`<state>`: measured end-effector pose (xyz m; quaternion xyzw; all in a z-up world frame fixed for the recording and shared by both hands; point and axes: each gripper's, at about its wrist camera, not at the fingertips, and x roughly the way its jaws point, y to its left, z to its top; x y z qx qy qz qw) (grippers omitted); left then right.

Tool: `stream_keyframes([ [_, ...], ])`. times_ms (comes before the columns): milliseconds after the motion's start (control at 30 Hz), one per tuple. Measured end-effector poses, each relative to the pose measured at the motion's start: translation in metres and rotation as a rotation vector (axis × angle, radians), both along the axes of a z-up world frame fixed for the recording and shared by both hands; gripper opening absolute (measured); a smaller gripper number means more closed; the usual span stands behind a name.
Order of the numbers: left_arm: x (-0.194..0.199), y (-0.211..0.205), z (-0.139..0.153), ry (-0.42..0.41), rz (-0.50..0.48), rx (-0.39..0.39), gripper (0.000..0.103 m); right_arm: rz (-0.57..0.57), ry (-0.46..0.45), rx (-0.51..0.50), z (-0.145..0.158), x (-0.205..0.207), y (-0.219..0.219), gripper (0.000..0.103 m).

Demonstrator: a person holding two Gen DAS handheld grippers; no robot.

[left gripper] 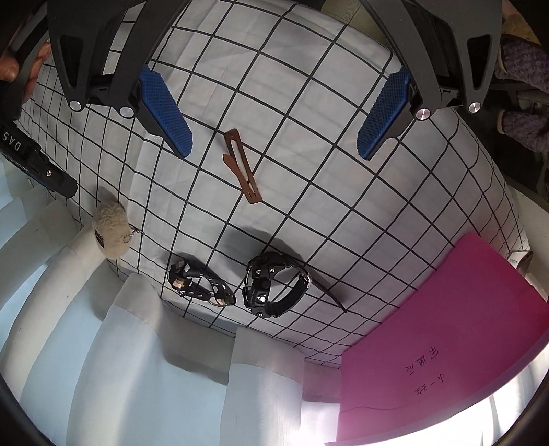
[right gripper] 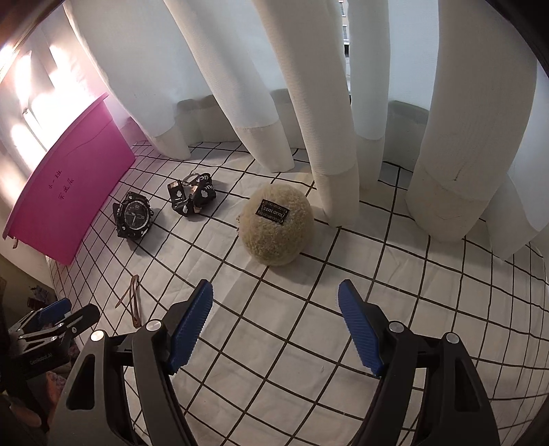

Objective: Organize jewelry
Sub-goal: 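Close the left tool on the brown hair clip while the right tool grasps the beige fuzzy pouch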

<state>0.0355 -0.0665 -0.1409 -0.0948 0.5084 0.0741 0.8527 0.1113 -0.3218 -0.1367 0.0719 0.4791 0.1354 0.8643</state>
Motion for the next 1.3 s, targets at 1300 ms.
stream_keyframes([
  [1300, 0.03, -0.033, -0.052, -0.053, 0.172, 0.113, 0.079, 0.086, -0.055, -0.076, -0.05, 0.079, 0.038, 0.072],
])
